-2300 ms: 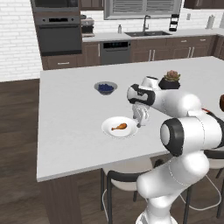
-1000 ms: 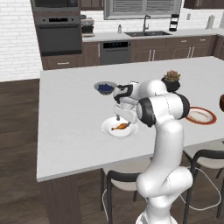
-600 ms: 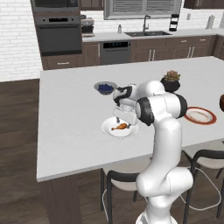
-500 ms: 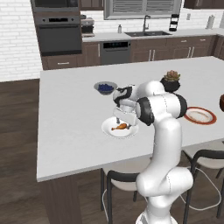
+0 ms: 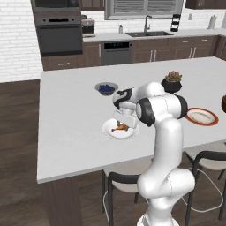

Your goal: Pick the chicken drumstick and onion from their plates and place them in the bowl. Then put the bowl in the fridge.

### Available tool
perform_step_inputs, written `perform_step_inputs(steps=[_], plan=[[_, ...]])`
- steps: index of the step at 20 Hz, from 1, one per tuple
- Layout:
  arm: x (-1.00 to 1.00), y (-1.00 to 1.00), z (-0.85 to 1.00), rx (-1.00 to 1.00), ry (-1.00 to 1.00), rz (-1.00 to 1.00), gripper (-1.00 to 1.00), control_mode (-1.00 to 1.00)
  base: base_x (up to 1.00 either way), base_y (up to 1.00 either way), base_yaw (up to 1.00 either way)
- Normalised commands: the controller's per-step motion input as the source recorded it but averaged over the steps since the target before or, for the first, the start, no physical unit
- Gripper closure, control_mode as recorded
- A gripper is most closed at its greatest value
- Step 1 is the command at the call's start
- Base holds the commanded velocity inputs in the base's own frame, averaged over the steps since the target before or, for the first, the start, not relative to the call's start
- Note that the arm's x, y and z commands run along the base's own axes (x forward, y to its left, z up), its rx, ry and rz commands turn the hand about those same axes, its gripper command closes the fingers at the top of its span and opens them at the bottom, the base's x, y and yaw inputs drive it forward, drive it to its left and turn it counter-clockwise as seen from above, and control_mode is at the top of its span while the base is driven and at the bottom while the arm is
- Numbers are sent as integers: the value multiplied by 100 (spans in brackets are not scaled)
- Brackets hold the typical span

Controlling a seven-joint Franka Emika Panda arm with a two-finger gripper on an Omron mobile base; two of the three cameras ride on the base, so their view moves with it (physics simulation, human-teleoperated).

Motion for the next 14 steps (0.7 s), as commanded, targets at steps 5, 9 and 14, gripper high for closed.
perform_step_inputs(steps=[5, 9, 14], plan=[[-10, -2, -9, 0, 3, -3, 100, -100, 0, 0, 0], [-92, -2, 43, 0, -3, -8, 100, -100, 0, 0, 0], [-100, 0, 83, 0, -8, -7, 100, -100, 0, 0, 0]])
